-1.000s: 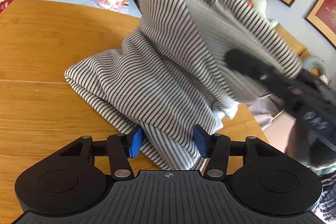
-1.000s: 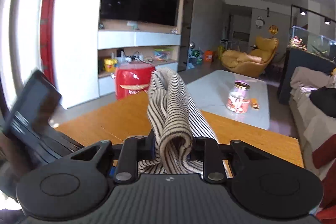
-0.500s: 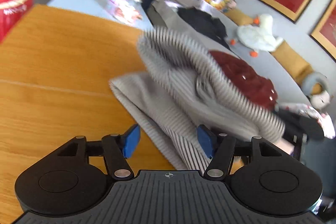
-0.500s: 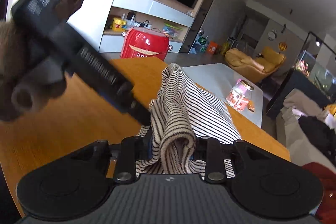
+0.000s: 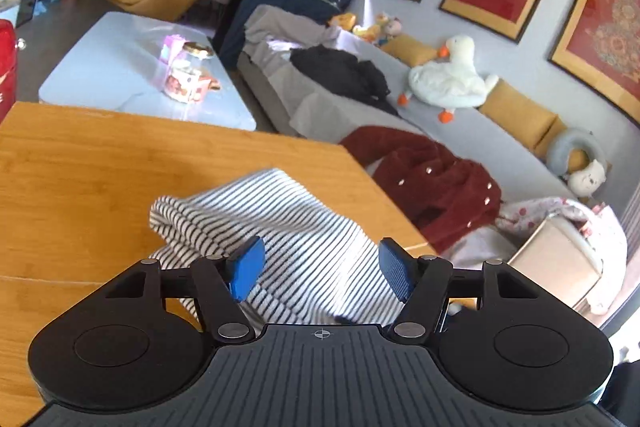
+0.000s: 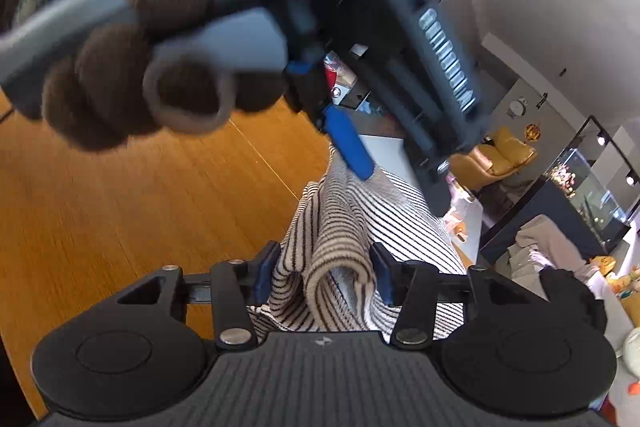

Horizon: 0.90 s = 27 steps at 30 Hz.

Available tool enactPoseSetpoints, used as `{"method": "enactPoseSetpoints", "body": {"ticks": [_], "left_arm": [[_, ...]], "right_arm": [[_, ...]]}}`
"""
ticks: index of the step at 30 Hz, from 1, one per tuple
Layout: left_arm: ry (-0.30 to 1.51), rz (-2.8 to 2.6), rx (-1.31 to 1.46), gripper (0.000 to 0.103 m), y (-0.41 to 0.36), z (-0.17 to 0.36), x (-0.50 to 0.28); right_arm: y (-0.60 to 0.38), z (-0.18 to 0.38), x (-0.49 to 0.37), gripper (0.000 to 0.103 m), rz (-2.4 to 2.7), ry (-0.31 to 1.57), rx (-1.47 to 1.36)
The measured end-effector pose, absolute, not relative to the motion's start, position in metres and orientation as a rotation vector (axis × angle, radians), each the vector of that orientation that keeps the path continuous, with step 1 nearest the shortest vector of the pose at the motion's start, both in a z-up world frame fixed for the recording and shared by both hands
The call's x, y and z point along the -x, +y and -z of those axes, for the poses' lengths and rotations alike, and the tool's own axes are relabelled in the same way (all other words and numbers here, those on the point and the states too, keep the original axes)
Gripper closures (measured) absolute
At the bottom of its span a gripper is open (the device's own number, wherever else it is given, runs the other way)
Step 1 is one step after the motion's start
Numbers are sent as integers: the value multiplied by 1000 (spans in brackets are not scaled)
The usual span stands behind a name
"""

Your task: Fold clothes

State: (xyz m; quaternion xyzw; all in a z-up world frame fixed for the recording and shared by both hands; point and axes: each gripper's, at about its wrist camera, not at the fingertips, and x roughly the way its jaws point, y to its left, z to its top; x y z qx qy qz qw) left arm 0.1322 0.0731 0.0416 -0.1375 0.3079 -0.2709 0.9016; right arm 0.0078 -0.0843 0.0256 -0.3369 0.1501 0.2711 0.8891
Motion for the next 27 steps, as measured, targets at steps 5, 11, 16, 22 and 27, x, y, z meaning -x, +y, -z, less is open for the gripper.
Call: {"method": "enactPoseSetpoints", "body": {"ticks": [5, 11, 16, 22, 27], "left_arm": [[659, 515, 239, 37, 80, -14, -131], [664, 518, 225, 37, 86, -7, -127], [661, 519, 228, 37, 86, -8, -128], [662, 478, 253, 33, 89, -22, -124], [619, 504, 245, 31, 79, -36, -125]], "right_arm": [[-124, -60, -16, 20, -628, 345, 471], [-177, -82, -51, 9, -582, 408, 120], [-199, -37, -84, 9, -466, 564, 56], [-204, -10, -89, 4, -398, 579, -5], [-199, -7, -75, 4, -354, 535, 44]]}}
